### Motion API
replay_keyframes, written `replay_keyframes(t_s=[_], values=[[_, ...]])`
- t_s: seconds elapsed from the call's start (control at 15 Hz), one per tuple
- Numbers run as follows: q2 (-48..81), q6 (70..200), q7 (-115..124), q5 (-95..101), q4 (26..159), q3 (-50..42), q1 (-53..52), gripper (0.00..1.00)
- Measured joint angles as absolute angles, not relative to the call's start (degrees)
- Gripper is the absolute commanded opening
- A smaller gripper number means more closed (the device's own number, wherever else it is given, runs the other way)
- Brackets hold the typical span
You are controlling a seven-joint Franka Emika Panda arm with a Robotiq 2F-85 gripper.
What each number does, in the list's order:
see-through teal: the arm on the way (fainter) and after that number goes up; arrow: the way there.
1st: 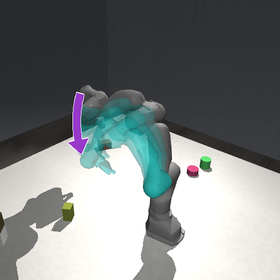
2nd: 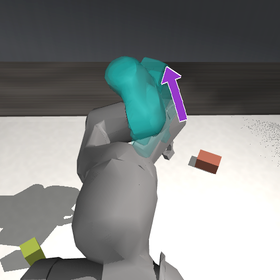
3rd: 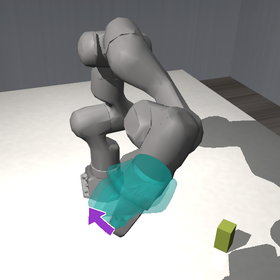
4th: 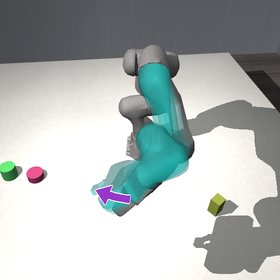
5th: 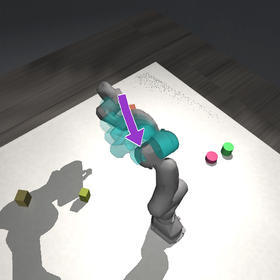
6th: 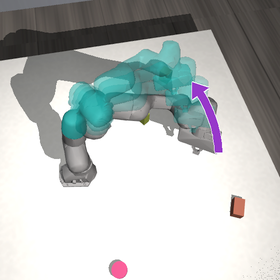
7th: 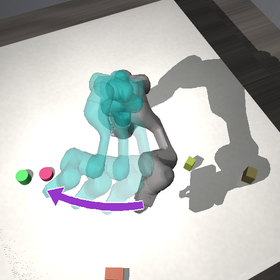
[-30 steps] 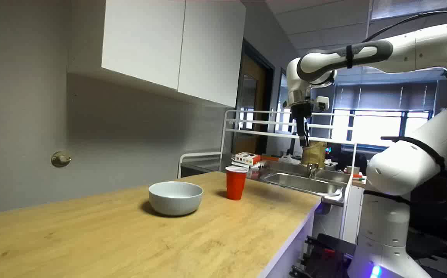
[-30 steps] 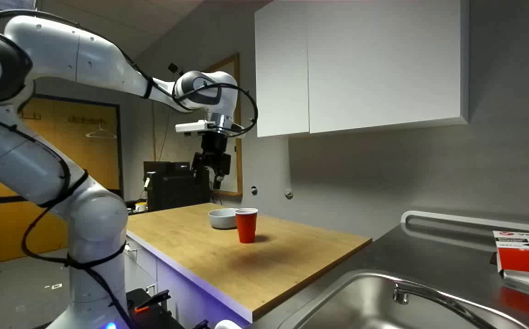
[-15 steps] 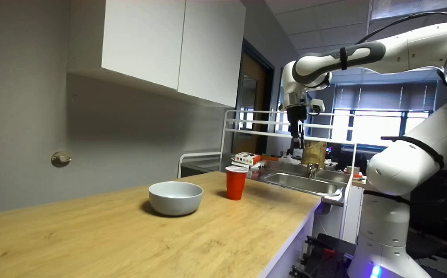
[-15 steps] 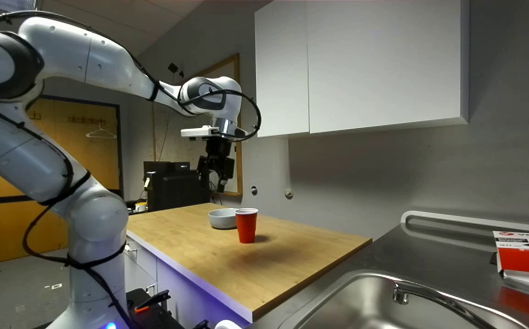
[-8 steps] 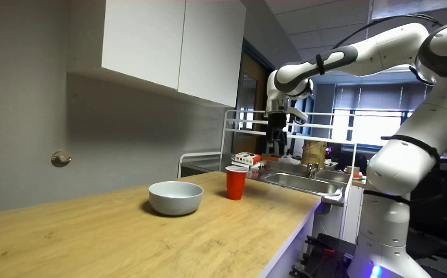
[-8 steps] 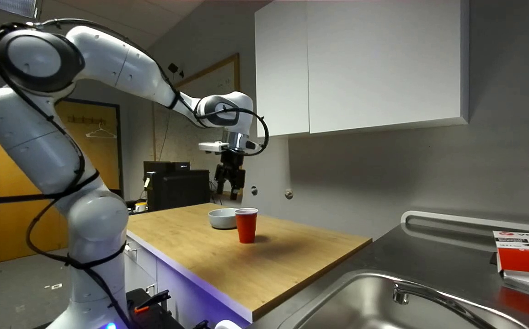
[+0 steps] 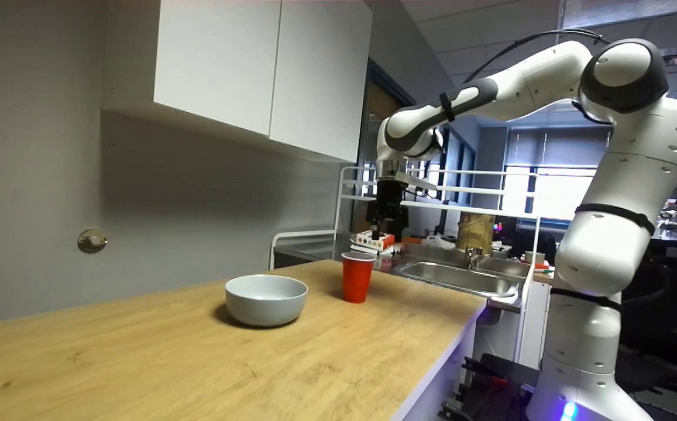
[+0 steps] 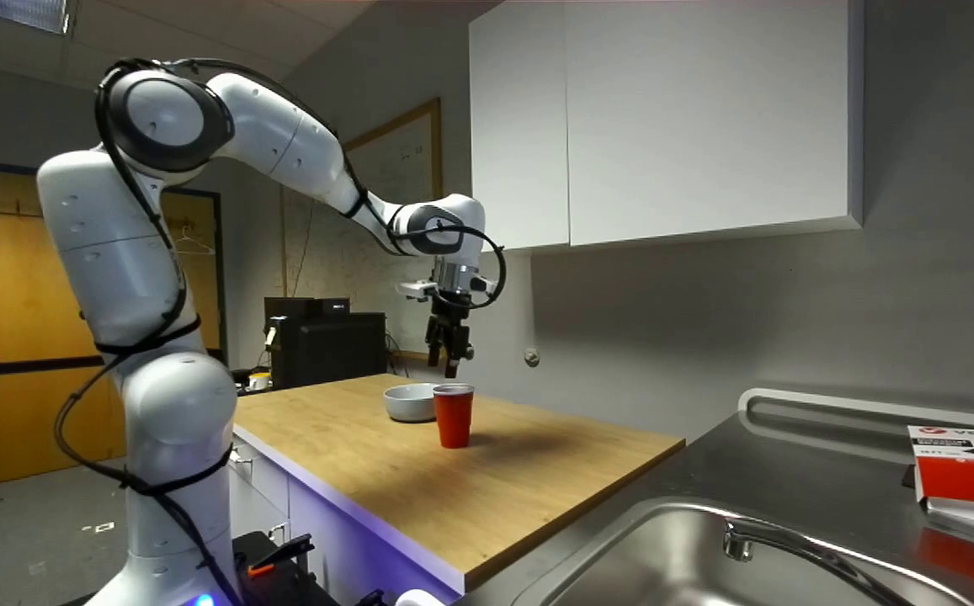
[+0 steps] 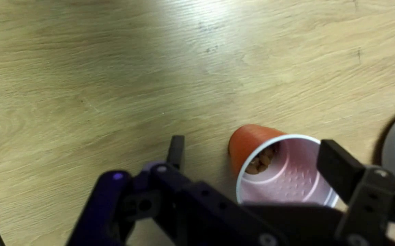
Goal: Pick up the cup from the table and pour its contents in the bowl.
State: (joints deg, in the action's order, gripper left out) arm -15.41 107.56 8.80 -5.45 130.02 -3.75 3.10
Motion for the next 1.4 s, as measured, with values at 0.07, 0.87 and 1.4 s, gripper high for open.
replay_keyframes(t_s=[0.07,0.87,1.4], values=[[-13.8,108.2,10.4,-5.3,129.2,-3.0,3.0,1.00],[-0.1,108.5,20.0,-1.5,120.6,-1.9,3.5,0.81],[2.8,108.1,20.0,-1.6,119.0,-3.8,4.6,0.20]])
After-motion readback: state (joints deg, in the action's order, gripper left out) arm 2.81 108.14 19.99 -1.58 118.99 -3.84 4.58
